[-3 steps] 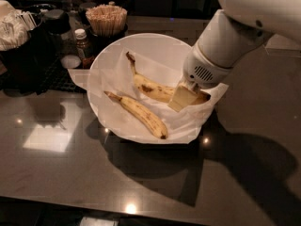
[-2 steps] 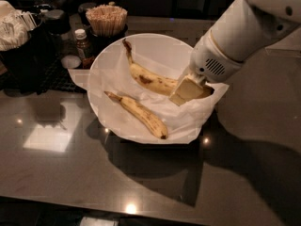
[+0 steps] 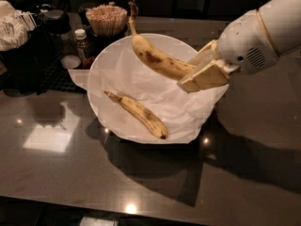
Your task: Pick banana from white bowl
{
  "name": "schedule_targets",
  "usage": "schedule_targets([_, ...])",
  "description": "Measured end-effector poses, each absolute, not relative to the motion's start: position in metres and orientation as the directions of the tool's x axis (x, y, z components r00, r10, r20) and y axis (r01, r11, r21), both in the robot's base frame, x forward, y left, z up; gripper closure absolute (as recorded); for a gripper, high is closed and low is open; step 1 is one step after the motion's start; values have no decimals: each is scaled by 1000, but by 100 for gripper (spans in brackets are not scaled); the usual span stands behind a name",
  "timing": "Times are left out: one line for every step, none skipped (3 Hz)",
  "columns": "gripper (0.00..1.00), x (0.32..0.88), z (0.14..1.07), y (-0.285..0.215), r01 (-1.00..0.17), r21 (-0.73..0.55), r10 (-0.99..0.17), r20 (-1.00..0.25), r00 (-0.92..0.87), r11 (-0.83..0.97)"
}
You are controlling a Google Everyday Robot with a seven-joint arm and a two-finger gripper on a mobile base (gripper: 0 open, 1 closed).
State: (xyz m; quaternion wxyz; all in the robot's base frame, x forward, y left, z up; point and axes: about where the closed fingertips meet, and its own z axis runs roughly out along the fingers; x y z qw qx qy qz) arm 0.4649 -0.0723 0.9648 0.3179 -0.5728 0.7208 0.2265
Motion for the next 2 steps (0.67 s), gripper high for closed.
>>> schedule_targets([100,446,993,-71,-984,-124,-615,-788,22,124])
schedule_targets([100,446,993,-71,-984,-123,-615,-788,21,125])
